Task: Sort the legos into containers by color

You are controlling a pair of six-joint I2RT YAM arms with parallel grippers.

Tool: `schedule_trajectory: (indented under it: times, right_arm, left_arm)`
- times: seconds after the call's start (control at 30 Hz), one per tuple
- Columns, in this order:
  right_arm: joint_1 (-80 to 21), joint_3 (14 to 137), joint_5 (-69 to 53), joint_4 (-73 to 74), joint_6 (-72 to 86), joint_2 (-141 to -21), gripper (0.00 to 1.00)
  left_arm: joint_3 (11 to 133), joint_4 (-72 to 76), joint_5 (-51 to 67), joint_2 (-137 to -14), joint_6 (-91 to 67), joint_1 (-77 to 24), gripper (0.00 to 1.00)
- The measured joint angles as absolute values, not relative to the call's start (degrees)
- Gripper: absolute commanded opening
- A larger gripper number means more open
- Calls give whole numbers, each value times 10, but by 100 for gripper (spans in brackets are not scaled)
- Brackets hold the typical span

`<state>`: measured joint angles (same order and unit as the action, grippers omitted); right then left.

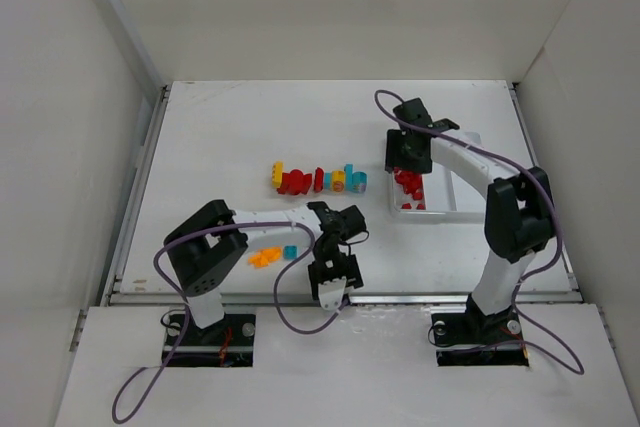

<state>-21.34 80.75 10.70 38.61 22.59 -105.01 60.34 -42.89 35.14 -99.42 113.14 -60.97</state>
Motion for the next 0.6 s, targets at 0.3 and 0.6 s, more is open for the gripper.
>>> schedule_trajectory:
  times: [0.3,0.6]
  right_arm:
    - [-214,792,112,385,222,-940,71]
    - [-216,750,111,383,221,-915,71]
  left_arm:
    - [613,-430,338,-1006,1131,-619,31]
    - [620,-414,324,-1011,1124,-623,2]
